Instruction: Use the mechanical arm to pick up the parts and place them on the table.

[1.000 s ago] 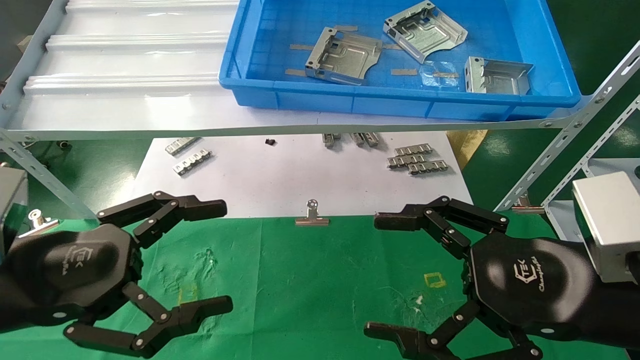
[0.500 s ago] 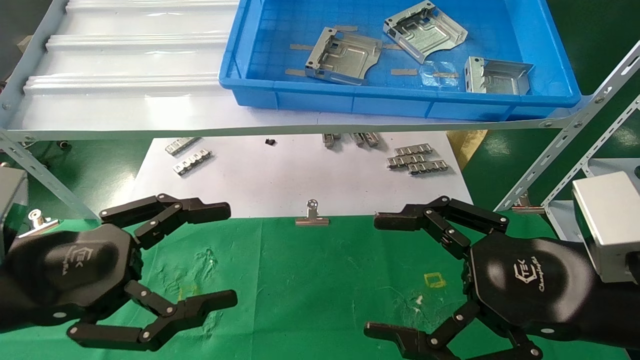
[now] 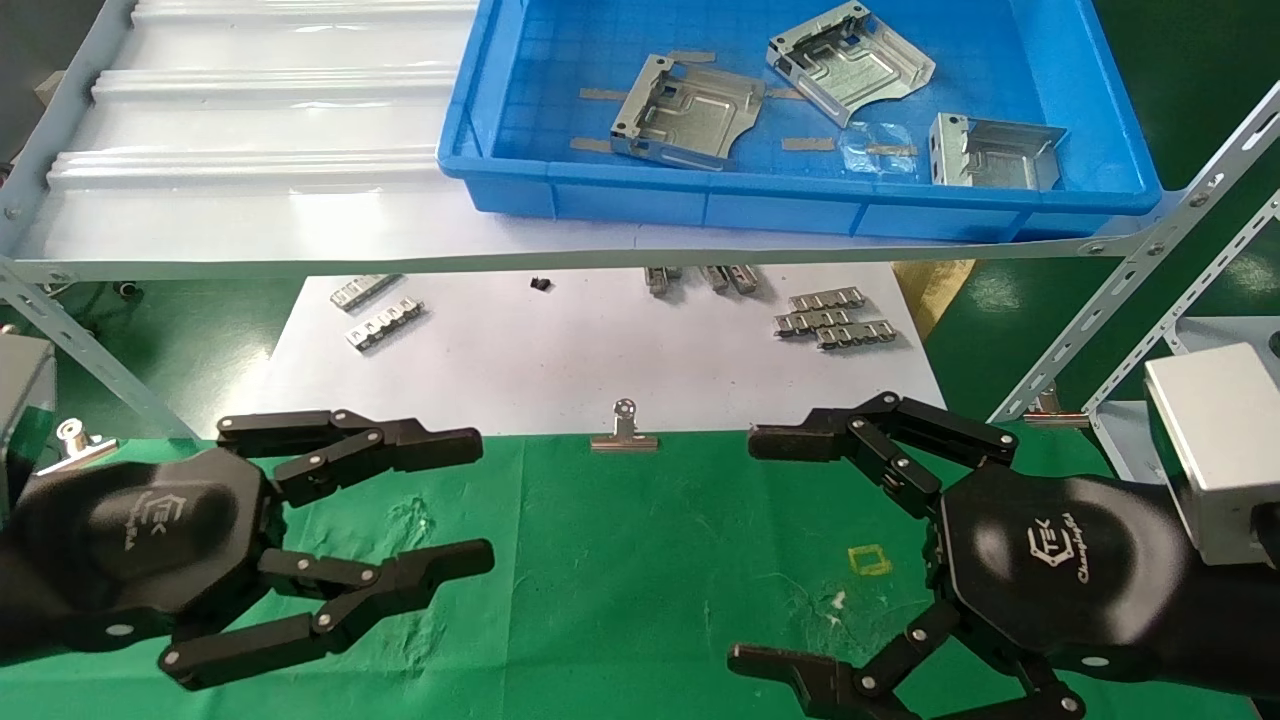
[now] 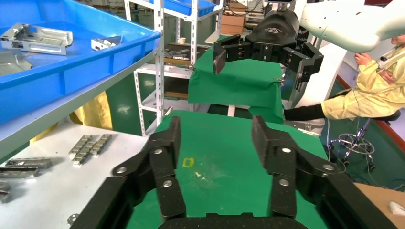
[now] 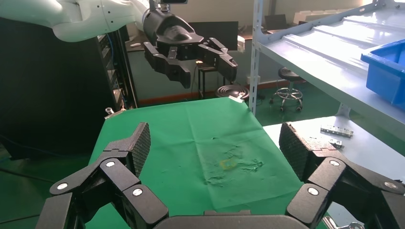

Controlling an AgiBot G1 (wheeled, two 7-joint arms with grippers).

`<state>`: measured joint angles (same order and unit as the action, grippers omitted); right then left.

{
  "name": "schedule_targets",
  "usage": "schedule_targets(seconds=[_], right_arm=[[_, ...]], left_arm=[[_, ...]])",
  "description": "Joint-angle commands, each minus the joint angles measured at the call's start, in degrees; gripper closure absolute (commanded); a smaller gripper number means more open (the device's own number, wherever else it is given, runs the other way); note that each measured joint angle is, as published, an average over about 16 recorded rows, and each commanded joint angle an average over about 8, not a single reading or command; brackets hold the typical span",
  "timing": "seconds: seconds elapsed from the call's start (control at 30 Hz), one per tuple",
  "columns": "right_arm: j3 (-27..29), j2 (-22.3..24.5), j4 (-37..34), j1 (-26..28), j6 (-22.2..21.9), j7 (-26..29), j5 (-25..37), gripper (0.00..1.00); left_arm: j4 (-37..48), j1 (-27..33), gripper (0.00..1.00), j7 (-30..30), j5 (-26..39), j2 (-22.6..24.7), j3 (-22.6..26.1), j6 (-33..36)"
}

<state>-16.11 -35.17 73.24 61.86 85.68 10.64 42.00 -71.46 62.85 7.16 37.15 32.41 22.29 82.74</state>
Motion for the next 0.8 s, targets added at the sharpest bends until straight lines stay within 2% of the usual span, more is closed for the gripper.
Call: schedule_targets(seconds=[0.03, 0.53, 0.67, 0.8], right_arm=[[0.0, 0.0, 0.0, 0.0, 0.0, 0.0, 0.0, 0.0], [0.16, -0.2, -0.29, 1.0, -0.76, 0.01, 0.39, 0.0], [-0.04, -1.87, -2.14, 6.05, -3.73, 0.6, 2.82, 0.0], [-1.63, -5.52, -6.53, 15.01, -8.66, 2.06, 8.4, 0.0]], left_arm=[[0.0, 0.0, 1.0, 0.0, 0.0, 0.0, 0.0, 0.0], [0.0, 0.0, 1.0, 0.0, 0.0, 0.0, 0.0, 0.0], [0.0, 0.0, 1.0, 0.0, 0.0, 0.0, 0.0, 0.0], [0.0, 0.0, 1.0, 0.0, 0.0, 0.0, 0.0, 0.0]])
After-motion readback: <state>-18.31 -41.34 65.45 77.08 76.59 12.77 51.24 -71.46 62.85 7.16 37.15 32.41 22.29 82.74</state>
